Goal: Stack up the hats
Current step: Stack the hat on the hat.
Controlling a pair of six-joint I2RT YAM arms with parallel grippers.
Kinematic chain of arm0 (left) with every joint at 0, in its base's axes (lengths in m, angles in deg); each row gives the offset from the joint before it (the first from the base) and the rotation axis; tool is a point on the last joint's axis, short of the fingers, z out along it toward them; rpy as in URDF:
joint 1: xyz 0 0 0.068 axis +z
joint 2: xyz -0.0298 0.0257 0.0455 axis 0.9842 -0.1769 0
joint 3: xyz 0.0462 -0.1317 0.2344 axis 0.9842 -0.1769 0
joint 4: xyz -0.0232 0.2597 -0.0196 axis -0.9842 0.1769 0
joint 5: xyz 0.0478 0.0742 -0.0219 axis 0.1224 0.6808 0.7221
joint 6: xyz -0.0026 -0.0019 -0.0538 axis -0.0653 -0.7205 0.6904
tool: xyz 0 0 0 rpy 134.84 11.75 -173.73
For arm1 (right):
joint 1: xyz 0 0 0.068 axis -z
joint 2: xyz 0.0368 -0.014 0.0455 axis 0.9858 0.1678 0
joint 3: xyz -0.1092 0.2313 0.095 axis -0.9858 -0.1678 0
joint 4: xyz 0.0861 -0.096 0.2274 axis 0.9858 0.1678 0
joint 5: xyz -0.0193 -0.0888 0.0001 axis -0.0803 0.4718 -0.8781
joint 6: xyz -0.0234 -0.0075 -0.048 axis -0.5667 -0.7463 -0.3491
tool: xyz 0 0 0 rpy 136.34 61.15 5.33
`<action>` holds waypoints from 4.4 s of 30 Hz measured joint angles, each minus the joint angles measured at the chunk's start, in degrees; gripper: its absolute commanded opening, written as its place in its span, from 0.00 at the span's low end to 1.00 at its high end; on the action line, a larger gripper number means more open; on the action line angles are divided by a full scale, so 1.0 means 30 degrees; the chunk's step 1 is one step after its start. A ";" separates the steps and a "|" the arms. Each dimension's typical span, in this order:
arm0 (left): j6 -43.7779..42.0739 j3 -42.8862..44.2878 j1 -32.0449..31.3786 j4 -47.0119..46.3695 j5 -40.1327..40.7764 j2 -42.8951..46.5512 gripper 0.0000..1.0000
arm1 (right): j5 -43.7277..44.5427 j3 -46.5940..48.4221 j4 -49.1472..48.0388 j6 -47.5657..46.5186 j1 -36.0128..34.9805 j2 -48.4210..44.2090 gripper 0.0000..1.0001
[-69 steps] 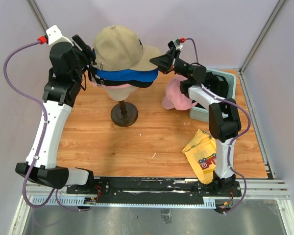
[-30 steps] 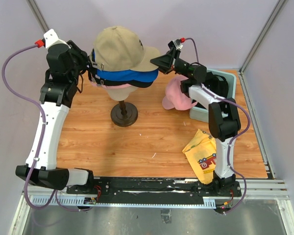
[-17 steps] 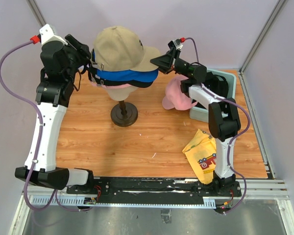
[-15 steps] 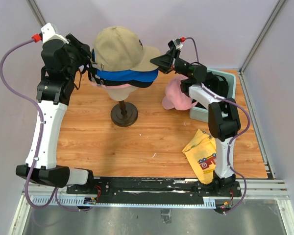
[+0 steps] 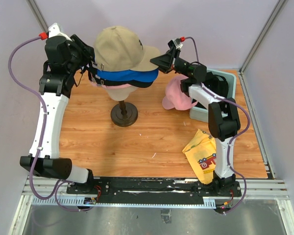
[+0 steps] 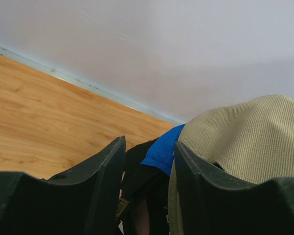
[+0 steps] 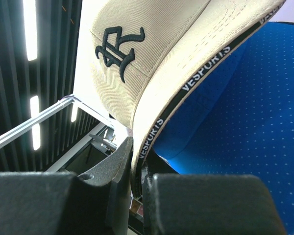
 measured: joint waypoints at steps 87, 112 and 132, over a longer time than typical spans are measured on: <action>-0.0080 0.0102 0.1049 0.2849 -0.1064 0.1370 0.00 | -0.0415 0.0539 -0.0036 0.0240 0.0058 0.1137 0.05; 0.0095 -0.1195 0.1020 0.2616 -0.1865 0.2164 0.01 | -0.0160 -0.2492 -0.1239 0.0401 0.0044 0.0197 0.02; 0.0255 -0.4342 0.0954 0.0146 -0.2018 0.3869 0.00 | -0.0117 -0.3228 -0.1661 0.0408 0.0000 0.0197 0.01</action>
